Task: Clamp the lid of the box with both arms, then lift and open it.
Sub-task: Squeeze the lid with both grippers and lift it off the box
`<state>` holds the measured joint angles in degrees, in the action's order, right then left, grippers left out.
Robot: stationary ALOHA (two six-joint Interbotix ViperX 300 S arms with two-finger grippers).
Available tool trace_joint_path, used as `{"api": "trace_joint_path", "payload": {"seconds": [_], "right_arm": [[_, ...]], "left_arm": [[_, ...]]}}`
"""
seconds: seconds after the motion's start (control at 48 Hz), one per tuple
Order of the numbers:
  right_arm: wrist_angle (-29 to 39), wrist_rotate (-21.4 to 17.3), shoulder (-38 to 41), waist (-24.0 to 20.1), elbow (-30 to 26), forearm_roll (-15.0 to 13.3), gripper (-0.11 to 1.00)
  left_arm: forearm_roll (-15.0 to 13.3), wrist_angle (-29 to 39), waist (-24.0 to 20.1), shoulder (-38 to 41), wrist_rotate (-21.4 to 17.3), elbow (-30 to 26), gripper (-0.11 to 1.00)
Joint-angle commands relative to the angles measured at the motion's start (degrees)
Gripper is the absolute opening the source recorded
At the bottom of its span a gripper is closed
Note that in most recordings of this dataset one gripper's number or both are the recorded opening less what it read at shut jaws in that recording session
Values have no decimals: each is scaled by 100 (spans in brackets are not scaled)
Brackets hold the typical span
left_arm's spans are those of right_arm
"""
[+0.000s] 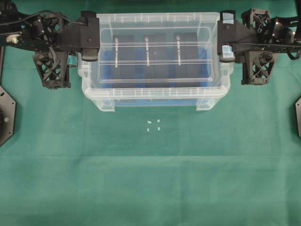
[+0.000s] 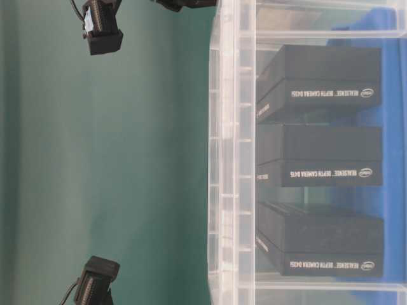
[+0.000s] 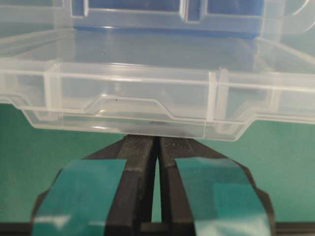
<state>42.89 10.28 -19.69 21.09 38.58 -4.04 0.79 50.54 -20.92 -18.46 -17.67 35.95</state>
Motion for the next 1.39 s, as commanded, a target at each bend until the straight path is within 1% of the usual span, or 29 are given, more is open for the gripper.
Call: {"api": "trace_joint_path", "payload": {"seconds": [0.0,0.25,0.604,1.082,1.374], "right_arm": [[-79,-53,-62,-123,-343,35,0],[-44,-62,-220,-123,-378,35,0],[123,-62,-352,-132,-527,18,0],[527,-62,-492,-149,-835,0,0],[650,-70,-527,-220,-949,0,0]], "left_arm": [[-26,-141,9,-114,26,-149,1],[-26,0,26,-220,35,-220,1],[-26,272,53,-264,26,-571,1],[-9,721,79,-272,26,-976,1],[0,888,167,-272,35,-1116,1]]}}
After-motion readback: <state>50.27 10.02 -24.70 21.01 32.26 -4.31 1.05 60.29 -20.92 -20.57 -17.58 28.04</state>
